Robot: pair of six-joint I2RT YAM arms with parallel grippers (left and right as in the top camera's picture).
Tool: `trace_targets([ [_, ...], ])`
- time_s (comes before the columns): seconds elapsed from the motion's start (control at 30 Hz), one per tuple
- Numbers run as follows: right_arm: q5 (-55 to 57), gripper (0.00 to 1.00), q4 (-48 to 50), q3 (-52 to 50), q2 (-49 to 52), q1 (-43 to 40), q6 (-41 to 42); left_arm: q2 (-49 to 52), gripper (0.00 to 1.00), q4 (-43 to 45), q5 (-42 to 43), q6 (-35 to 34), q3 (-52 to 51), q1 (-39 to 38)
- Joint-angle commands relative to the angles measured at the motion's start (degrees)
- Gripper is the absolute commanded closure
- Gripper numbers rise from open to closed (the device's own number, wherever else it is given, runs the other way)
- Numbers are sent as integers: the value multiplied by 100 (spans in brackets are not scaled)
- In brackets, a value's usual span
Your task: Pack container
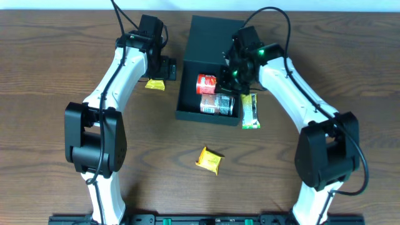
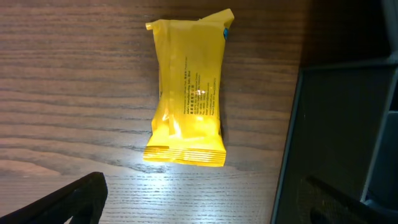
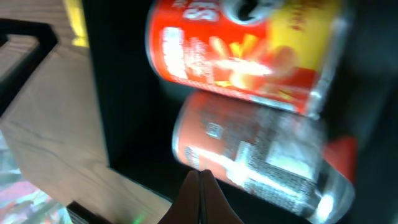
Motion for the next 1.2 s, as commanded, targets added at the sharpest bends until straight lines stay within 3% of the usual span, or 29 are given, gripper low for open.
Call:
trace_targets([
  [0.0,-52,98,326,114,-2,332,286,9,2,-20,-46,101,-9,-7],
  [0.3,1189,98,942,114,81,894,627,11,1,9,118,50,-9,-83],
  [1.17,1550,99,1906,114,815,894,494,9,1,-238,-245,52,-7,-50],
])
